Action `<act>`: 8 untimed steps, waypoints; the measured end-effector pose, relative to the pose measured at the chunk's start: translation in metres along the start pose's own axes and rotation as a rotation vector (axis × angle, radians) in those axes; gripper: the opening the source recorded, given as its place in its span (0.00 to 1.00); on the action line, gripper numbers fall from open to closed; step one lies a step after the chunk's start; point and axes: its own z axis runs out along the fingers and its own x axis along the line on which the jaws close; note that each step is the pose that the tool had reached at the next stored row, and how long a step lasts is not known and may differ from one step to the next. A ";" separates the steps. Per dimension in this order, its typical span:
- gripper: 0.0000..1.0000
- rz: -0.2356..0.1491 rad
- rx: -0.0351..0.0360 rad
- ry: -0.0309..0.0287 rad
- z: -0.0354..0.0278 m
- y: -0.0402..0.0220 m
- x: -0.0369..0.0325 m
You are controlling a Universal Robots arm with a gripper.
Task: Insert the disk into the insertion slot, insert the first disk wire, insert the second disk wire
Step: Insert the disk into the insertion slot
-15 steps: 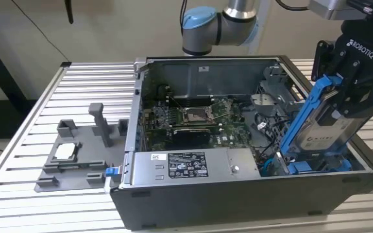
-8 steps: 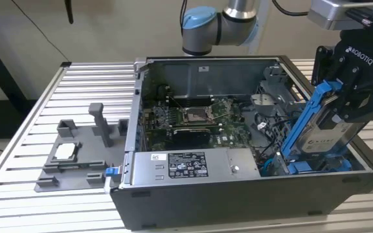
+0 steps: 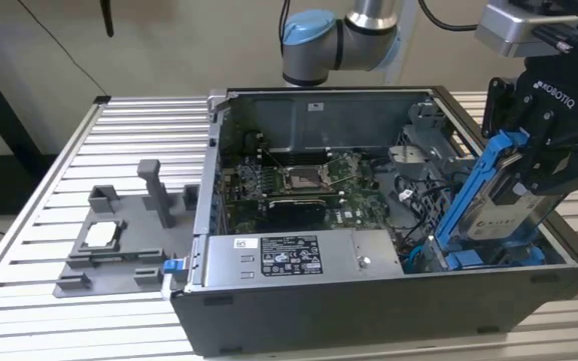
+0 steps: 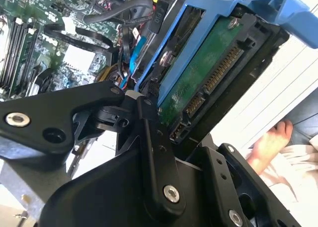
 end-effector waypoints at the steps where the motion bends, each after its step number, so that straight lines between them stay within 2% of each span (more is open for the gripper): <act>1: 0.33 0.000 0.0000 -0.0001 0.0004 -0.0008 0.0000; 8: 0.33 0.000 0.0000 -0.0007 0.0079 -0.0021 -0.0004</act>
